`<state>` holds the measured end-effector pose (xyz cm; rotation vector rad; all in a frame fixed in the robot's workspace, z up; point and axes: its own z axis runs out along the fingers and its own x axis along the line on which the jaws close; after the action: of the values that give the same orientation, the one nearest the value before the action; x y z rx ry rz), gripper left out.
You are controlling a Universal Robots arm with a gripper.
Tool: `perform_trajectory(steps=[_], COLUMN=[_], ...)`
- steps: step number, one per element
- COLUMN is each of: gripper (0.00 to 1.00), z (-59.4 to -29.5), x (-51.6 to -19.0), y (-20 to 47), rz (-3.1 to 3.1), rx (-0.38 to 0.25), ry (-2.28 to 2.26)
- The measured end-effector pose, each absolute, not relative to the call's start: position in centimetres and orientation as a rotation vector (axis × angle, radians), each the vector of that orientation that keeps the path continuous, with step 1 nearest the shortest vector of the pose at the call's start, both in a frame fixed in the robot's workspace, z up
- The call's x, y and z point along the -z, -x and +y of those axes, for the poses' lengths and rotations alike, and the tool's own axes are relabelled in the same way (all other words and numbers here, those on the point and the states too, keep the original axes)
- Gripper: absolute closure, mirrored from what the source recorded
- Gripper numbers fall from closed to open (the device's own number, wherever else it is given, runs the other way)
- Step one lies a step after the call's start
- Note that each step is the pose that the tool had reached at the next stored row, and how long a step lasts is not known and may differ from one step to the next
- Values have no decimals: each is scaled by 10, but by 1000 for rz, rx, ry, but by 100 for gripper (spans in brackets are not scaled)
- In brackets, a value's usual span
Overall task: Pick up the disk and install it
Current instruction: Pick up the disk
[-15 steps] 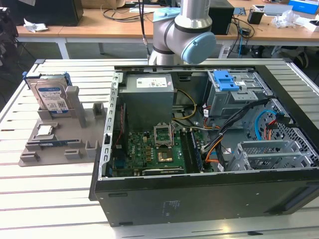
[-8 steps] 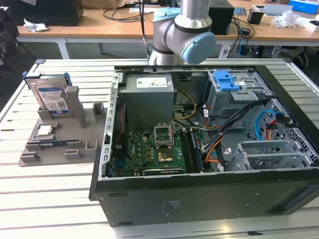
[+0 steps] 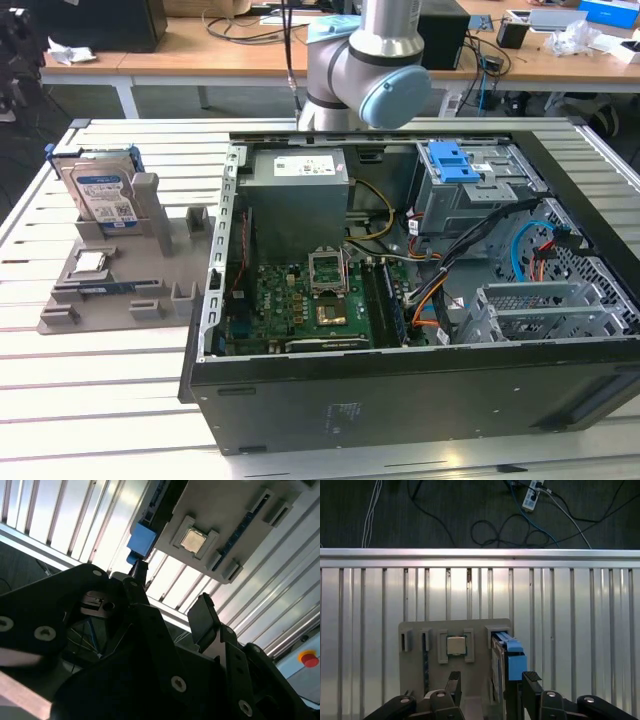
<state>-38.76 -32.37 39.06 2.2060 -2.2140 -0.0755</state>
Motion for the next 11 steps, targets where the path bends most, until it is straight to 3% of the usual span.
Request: perform_trajectory(steps=[11], gripper=[40], z=[-311], x=[-390], y=[385], rz=[-2214], rx=[76], ry=[-2206])
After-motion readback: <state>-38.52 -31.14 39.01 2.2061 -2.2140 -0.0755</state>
